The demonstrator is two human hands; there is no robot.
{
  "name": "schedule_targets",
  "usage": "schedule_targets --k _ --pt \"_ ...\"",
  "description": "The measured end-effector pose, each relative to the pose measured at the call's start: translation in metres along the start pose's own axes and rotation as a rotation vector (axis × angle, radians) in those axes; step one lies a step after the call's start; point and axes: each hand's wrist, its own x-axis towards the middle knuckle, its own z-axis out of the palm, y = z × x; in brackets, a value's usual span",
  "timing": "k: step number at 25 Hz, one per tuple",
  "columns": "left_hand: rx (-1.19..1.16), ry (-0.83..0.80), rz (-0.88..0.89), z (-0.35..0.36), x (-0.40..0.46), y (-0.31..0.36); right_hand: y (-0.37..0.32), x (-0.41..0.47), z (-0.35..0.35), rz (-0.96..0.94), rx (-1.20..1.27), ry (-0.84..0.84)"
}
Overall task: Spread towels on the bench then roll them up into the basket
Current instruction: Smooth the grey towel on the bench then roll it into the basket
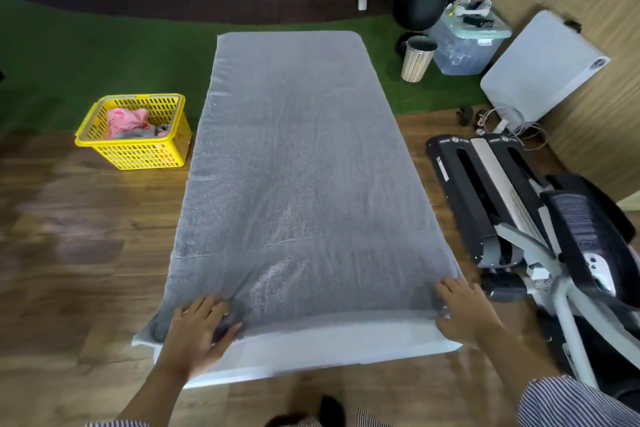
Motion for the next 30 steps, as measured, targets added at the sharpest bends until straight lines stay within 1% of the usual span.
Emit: schedule_targets --k 1,2,5,8,11,13,18,19,21,22,23,25,28,30 --pt "-0.001 0.010 0.005 -0.001 -0.001 0.000 -0.002 0.001 0.003 -0.014 -0.028 0.018" --pt "-0.004 0.020 0.020 -0.001 -0.002 0.001 -0.002 0.001 0.002 -0.010 -0.029 -0.006" --pt "-0.009 0.031 0.079 0.001 -0.014 0.002 -0.006 0.000 0.003 0.066 0.067 -0.053" --pt "-0.013 0.007 0.116 0.000 -0.025 -0.007 -0.005 -0.006 0.008 0.125 0.194 -0.018" --pt "0.001 -0.012 0.156 0.000 -0.031 -0.016 0.003 -0.010 0.014 0.157 0.393 0.001" --pt "0.002 0.022 0.122 0.001 -0.037 -0.022 0.010 -0.014 0.017 0.114 0.413 0.028" --pt "0.020 0.165 -0.104 0.004 -0.051 -0.033 0.025 -0.025 0.018 0.050 0.399 0.165" --pt "0.043 0.173 -0.152 0.002 -0.052 -0.031 0.029 -0.027 0.020 0.027 0.359 0.189" --pt "0.100 0.140 -0.243 0.001 -0.057 -0.025 0.037 -0.031 0.018 0.011 0.283 0.199" --pt "0.111 0.126 -0.281 0.001 -0.059 -0.022 0.040 -0.031 0.017 0.012 0.300 0.179" --pt "0.112 0.116 -0.298 0.000 -0.061 -0.022 0.042 -0.031 0.016 0.014 0.373 0.140" --pt "0.141 0.105 -0.291 0.000 -0.061 -0.027 0.043 -0.030 0.015 0.028 0.495 0.077" --pt "0.202 0.087 -0.299 -0.001 -0.060 -0.030 0.045 -0.023 0.011 0.078 0.561 0.047" --pt "0.225 0.082 -0.318 -0.003 -0.059 -0.032 0.044 -0.017 0.006 0.134 0.630 -0.002"
